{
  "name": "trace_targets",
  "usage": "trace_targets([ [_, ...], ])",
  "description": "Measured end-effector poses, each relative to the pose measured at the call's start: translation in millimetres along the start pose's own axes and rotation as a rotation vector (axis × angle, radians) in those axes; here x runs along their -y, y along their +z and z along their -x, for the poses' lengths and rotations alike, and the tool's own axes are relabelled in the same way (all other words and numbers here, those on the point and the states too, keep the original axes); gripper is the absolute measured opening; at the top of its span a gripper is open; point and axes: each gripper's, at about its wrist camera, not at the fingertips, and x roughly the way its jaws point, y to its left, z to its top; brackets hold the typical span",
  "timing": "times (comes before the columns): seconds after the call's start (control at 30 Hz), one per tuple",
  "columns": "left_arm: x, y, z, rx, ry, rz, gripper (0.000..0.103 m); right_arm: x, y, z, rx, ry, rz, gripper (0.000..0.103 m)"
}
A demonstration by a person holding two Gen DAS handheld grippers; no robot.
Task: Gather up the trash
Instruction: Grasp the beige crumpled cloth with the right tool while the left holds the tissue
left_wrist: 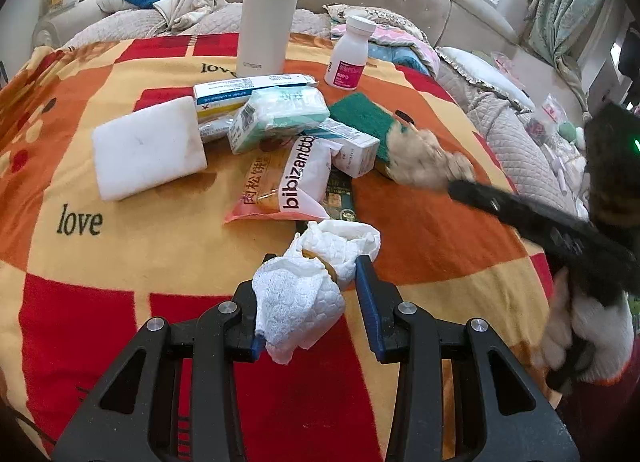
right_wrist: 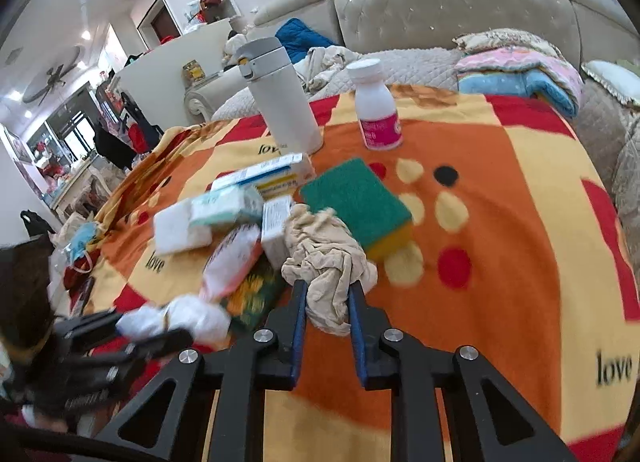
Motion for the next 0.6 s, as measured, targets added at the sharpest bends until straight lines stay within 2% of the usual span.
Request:
trace_targets([
  [0.13,0.6,-0.3,0.2,0.002,0.004,-0.003,0.036,0.2,-22.9,8.8,-0.069,0.02,0.0,0.02],
  [0.23,0.1,-1.1,1.0,-0.001,0.004,0.007,0.036,-4.2,-31.3,13.0,-0.095,-0.007,0.04,0.056],
  [0.27,-0.2,-1.6,1.9,0.0,0.004,0.009,0.036,-5.5,-32.0,15.9,-0.085,-0.019,0.054,0.059],
  [0.47,-2.1,-4.7,3.9,-0.001,0.007,0.016,0.036,-8.1,-19.7,6.9,-0.07,-0.037,0.068,0.059],
  [0.6,0.9,-6.8,5.4,-0.003,0.009,0.012,0.036,-18.9,-17.3,-22.5,-0.103,-0.043,0.122,0.058],
])
